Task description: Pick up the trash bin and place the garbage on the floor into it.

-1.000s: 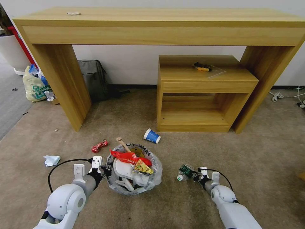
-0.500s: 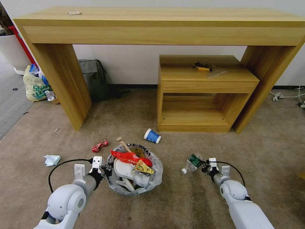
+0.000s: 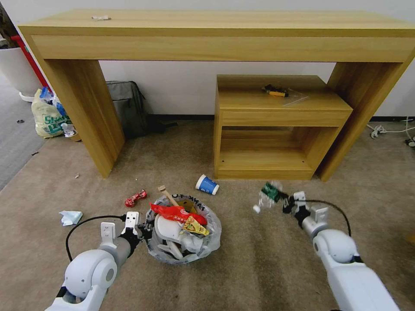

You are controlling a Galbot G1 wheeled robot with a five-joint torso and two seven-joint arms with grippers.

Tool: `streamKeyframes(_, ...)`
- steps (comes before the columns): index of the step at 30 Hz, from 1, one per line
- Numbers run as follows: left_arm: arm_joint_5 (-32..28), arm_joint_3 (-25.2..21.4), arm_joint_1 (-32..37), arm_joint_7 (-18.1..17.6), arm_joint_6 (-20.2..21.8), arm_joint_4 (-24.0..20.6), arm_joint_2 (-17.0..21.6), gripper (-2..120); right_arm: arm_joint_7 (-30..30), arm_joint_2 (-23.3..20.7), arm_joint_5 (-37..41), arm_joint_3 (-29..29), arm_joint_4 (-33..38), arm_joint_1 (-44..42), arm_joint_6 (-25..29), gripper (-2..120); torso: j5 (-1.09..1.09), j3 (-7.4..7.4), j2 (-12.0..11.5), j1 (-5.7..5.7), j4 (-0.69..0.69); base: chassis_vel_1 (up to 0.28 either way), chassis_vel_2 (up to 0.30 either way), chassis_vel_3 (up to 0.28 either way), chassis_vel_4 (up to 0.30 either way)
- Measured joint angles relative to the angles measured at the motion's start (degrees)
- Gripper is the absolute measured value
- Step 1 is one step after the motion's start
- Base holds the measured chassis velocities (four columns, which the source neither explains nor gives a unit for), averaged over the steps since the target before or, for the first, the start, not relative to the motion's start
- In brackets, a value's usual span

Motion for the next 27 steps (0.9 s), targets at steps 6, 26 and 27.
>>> streamKeyframes(6,0.0,1.2,-1.1,-0.7,0.0,1.2,0.3,0,-4.3,-5.2,7.3,-3.4,10.4,2.5,-2.0,0,0.01,0.00,0.0,0.00,0.02,0.000,0.000,0.000,0.000)
streamKeyframes(26,-0.8,3.8,-3.9,-1.2,0.0,2.9,1.8,0,-16.5,-9.5,3.7,-18.5,14.7,8.6,-0.1,0,0.01,0.00,0.0,0.00,0.00,0.000,0.000,0.000,0.000)
streamKeyframes(27,-0.8,3.8,-3.8,-1.1,0.0,2.9,1.9,0,-17.1,-9.7,3.5,-19.8,14.4,9.3,0.0,0,0.01,0.00,0.0,0.00,0.01,0.000,0.000,0.000,0.000)
